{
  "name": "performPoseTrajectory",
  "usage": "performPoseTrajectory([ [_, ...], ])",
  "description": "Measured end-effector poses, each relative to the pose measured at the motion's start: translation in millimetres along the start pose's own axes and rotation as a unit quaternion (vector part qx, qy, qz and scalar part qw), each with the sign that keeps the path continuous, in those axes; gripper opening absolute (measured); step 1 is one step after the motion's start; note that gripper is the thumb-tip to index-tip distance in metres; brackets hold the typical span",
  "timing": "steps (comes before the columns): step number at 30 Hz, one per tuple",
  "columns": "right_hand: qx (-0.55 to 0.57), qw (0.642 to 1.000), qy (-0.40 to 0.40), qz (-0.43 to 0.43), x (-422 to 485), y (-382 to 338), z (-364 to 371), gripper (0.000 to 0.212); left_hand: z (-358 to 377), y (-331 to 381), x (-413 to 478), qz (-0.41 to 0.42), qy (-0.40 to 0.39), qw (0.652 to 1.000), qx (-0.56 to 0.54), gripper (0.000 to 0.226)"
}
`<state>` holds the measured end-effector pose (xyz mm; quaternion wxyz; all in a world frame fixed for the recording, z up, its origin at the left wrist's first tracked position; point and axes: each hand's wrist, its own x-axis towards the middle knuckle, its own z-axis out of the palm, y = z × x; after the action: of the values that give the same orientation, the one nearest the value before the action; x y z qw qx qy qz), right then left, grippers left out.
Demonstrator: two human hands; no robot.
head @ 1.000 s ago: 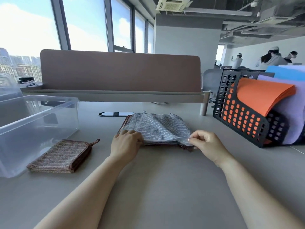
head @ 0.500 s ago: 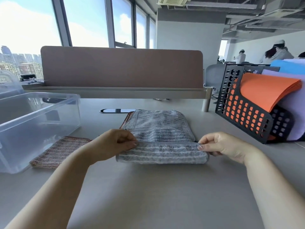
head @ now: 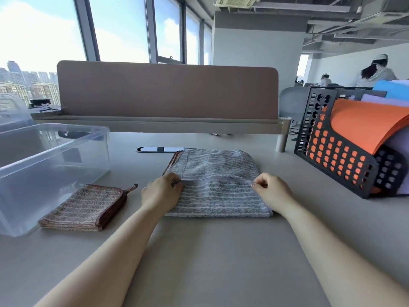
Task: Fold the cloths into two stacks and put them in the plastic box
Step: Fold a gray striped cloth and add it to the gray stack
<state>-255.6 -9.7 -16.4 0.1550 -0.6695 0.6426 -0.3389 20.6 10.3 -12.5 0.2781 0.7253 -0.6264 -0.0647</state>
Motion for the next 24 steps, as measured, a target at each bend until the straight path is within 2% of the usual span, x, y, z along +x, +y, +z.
performPoseTrajectory([
  [2,0.027,1.0,0.005,-0.01,-1,-3,-2,0.01,-4,1,-2,0.001,-0.009,0.999,-0.054,0.014],
  [4,0.108,0.994,0.019,-0.01,-4,-6,-6,0.005,-9,3,-5,-0.007,-0.01,0.984,-0.179,0.01],
  [7,0.214,0.977,0.013,0.008,-10,-9,-17,0.006,-24,5,-10,-0.033,-0.002,0.929,-0.368,0.006],
  [10,0.303,0.953,-0.018,0.014,-14,-8,-26,0.013,-36,4,-15,-0.013,-0.04,0.884,-0.466,0.01],
  [12,0.34,0.94,-0.031,0.015,-17,-8,-29,0.019,-39,2,-18,0.007,-0.054,0.876,-0.478,0.012],
  [15,0.37,0.929,-0.027,0.013,-22,-10,-31,0.016,-41,2,-21,0.016,-0.02,0.877,-0.479,0.014],
  [18,0.387,0.922,-0.003,0.006,-25,-13,-34,0.01,-43,1,-20,0.024,0.011,0.887,-0.461,0.013],
  [24,0.384,0.921,0.062,-0.007,-26,-13,-38,0.005,-43,0,-22,0.031,-0.007,0.908,-0.419,0.012],
])
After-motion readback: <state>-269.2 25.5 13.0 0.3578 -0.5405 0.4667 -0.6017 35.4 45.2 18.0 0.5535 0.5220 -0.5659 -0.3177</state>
